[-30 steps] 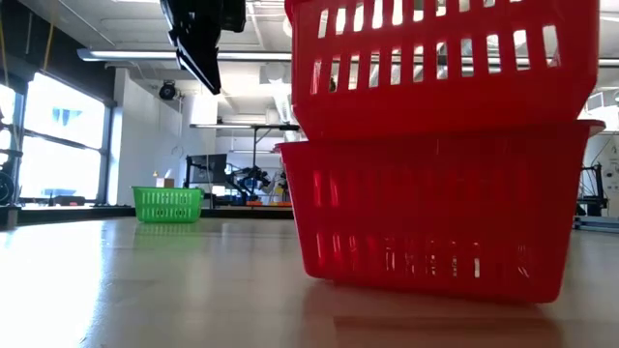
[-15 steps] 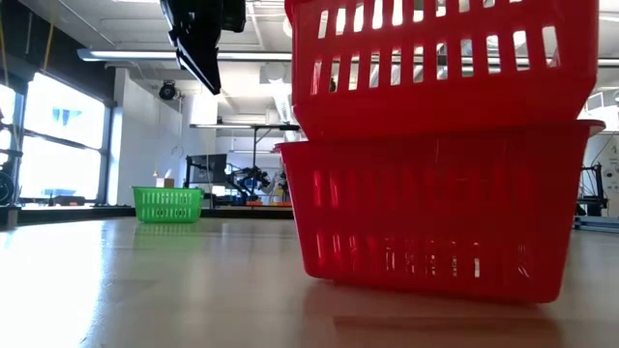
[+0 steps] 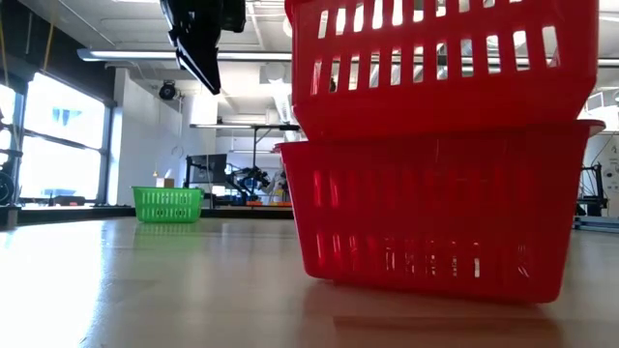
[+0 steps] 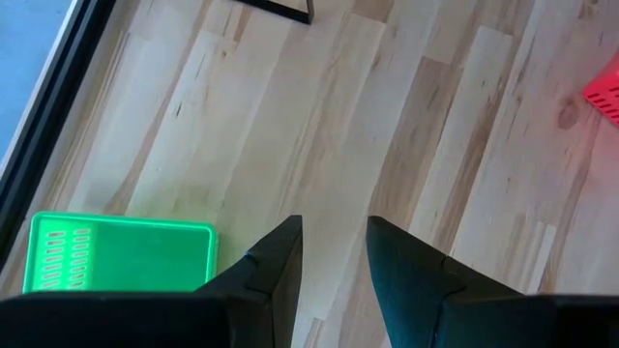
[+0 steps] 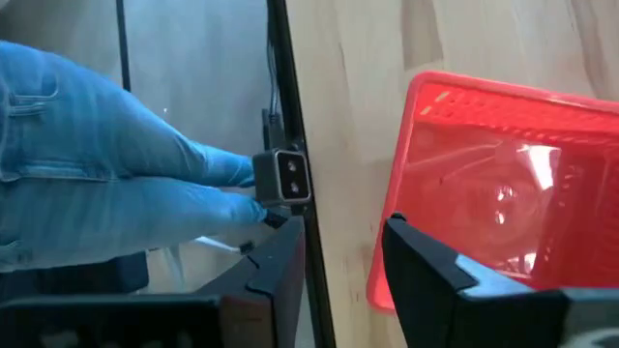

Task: Stack baskets on shelf by color
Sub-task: Stack the red bin on top of the red bin on the shelf

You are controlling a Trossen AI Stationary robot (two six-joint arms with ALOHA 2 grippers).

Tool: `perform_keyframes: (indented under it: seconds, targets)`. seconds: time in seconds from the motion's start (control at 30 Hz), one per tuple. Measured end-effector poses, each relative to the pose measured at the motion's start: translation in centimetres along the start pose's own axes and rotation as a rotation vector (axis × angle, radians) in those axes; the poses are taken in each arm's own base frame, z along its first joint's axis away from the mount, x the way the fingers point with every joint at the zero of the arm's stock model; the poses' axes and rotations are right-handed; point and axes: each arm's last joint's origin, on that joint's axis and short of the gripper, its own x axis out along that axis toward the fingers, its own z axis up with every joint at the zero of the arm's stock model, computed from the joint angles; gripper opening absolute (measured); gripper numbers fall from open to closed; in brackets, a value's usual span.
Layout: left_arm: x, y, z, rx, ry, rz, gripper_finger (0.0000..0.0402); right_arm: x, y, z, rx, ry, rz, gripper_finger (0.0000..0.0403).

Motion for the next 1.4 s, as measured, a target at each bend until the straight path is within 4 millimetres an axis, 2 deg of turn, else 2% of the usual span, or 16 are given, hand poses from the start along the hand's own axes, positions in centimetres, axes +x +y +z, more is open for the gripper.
perform_keyframes:
  seconds: [0.3,0.5,0.6,0.87,1.13,1.4]
  targets:
    - [0.0,0.0,0.0,0.003,0.000,0.000,0.0107,3.2,-0.8,-0.3,0.009,0.057,-0.048,0.0125]
    - [0.0,0.0,0.0,0.003,0.000,0.000,0.0107,4.3,-1.2,-0.5,0.040,0.081,-0.072,0.0123]
    - [0.0,0.0,0.0,0.003,0.000,0.000,0.0107,4.3,-1.2,-0.5,0.044,0.081,-0.071,0.0104]
    - [0.0,0.0,0.0,0.003,0.000,0.000,0.0107,4.3,-1.5,-0.6,0.091,0.099,-0.095,0.0010]
    - [0.0,0.0,0.0,0.003,0.000,0.000,0.0107,3.9,-1.5,-0.5,0.103,0.093,-0.090,0.0002]
    - [0.0,0.0,0.0,0.003,0.000,0.000,0.0107,1.4,-0.9,-0.3,0.076,0.017,-0.104,0.0001]
